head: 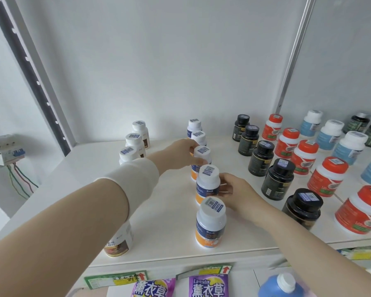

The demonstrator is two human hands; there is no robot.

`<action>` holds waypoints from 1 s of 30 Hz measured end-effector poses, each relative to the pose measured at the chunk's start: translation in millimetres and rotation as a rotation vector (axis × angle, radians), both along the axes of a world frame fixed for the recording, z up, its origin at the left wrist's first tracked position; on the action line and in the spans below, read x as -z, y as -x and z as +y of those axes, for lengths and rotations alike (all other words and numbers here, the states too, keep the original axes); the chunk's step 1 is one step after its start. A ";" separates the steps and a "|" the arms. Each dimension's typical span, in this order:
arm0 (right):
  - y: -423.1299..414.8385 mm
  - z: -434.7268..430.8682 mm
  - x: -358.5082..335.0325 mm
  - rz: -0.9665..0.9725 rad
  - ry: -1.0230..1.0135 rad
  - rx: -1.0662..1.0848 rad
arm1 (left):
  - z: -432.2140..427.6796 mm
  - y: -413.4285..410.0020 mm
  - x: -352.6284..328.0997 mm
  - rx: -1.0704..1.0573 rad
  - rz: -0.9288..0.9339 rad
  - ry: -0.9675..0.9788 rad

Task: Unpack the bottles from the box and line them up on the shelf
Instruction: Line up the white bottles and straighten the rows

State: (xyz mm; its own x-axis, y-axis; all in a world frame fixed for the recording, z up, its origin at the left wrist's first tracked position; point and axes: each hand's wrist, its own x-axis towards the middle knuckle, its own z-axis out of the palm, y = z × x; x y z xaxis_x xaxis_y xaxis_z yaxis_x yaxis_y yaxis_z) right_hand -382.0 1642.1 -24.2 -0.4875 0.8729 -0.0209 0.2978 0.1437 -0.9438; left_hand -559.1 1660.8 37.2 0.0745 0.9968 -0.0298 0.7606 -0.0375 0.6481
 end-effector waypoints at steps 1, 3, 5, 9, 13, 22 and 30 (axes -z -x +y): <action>0.3 -0.2 0.0 -0.001 0.004 -0.005 | -0.3 -0.1 0.2 -0.004 -0.009 0.002; 2.2 0.0 2.2 0.003 0.006 0.007 | -1.1 -0.3 0.1 -0.006 -0.020 0.003; 3.7 0.8 5.7 0.005 0.003 0.030 | -1.3 0.1 0.3 -0.003 -0.025 0.003; 1.0 0.1 7.7 -0.011 -0.037 0.033 | 0.2 0.9 1.3 -0.008 -0.040 0.014; -1.1 0.4 9.3 -0.026 -0.058 0.033 | 0.3 0.5 1.6 -0.014 -0.058 0.029; -1.9 -3.6 6.8 -0.070 -0.095 0.032 | -2.3 -2.4 1.3 -0.028 -0.051 0.023; -5.8 -2.9 -16.7 -0.111 -0.106 -0.029 | -15.3 -7.6 -7.2 -0.051 0.060 0.019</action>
